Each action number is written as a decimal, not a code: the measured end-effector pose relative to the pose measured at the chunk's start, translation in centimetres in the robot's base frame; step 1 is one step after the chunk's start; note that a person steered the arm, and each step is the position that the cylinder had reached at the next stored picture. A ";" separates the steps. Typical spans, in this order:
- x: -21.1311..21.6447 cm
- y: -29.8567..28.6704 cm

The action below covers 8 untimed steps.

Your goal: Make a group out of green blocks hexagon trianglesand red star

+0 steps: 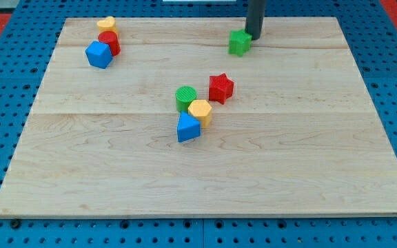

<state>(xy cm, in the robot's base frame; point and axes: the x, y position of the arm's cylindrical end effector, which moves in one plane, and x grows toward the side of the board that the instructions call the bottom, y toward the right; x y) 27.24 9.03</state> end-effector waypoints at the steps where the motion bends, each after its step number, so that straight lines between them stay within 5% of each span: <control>1: 3.6 -4.2; 3: 2.2 -6.1; 5: 8.8 -12.0; 6: 5.5 -5.8; 7: 1.7 -11.0; 8: 2.6 -17.6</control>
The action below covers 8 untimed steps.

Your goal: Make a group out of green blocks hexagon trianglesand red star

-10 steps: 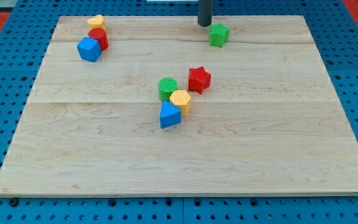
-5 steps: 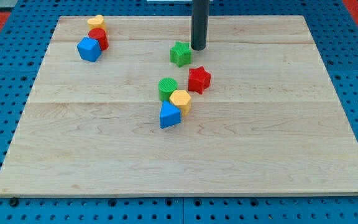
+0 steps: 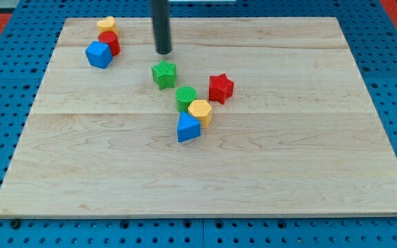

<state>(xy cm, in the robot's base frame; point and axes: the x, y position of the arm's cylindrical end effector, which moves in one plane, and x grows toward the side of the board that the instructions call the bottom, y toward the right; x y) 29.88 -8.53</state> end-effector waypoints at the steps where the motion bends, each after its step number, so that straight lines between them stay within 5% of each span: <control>1: 6.4 4.1; 2: 7.7 4.3; 3: 3.2 6.8; 5: 9.7 11.3; 7: 10.3 20.7; 8: 13.7 18.5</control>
<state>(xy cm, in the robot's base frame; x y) 43.55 10.01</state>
